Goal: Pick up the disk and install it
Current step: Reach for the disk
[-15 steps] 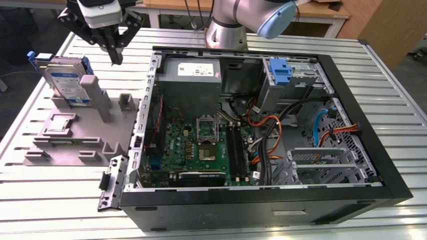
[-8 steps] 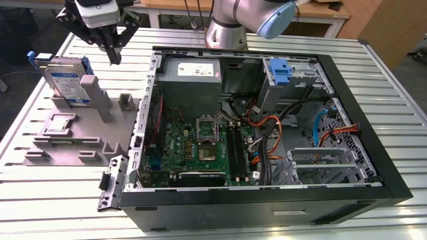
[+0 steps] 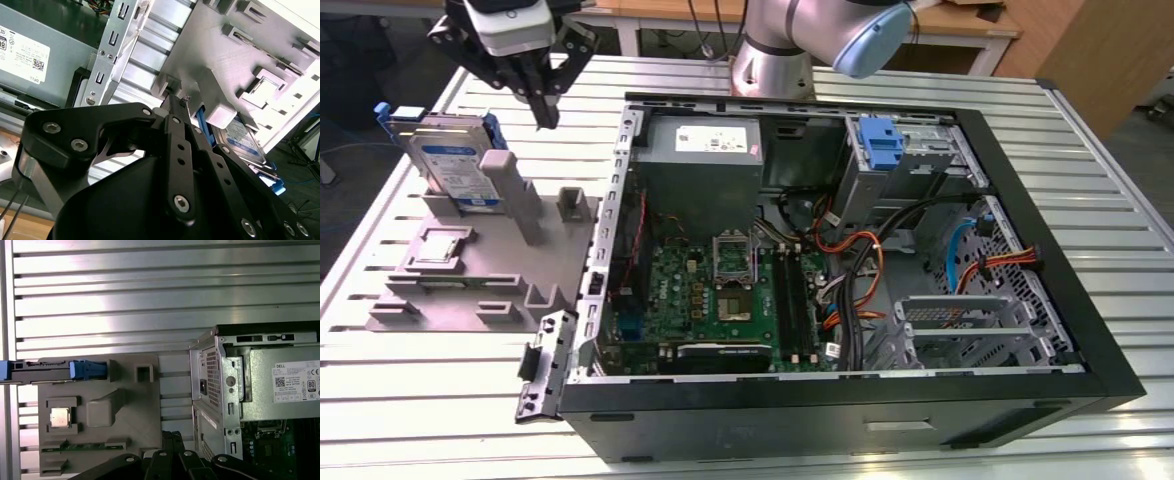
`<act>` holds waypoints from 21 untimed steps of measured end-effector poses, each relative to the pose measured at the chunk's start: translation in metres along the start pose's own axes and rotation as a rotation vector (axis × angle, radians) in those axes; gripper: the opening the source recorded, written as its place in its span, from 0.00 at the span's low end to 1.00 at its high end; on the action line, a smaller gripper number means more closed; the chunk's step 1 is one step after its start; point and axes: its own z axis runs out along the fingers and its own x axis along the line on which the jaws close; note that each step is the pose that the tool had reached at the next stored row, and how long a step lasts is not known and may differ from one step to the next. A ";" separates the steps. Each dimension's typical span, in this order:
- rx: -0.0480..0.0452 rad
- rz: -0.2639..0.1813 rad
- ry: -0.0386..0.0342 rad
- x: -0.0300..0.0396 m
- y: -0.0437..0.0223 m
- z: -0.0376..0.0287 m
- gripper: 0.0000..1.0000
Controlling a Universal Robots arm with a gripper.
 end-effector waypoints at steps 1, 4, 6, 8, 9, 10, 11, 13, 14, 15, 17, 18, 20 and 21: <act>0.0000 0.000 0.0000 0.0003 0.0000 0.0000 0.10; 0.0001 0.000 0.0001 0.0010 0.0003 0.0002 0.10; 0.0001 0.000 0.0001 0.0014 0.0006 0.0004 0.10; 0.0001 0.000 0.0001 0.0018 0.0008 0.0006 0.10; 0.0000 0.000 0.0000 0.0020 0.0009 0.0007 0.10; 0.0000 0.000 0.0000 0.0022 0.0009 0.0008 0.10; 0.0000 0.000 0.0000 0.0023 0.0010 0.0009 0.10; -0.0001 0.000 0.0001 0.0026 0.0011 0.0011 0.10; -0.0001 0.000 0.0000 0.0029 0.0011 0.0012 0.10; -0.0001 0.000 0.0002 0.0032 0.0011 0.0013 0.10; 0.0000 0.000 0.0004 0.0037 0.0011 0.0014 0.10; 0.0000 0.000 0.0006 0.0040 0.0010 0.0015 0.10; 0.0001 0.000 0.0008 0.0045 0.0010 0.0017 0.10; 0.0001 0.000 0.0009 0.0047 0.0010 0.0017 0.10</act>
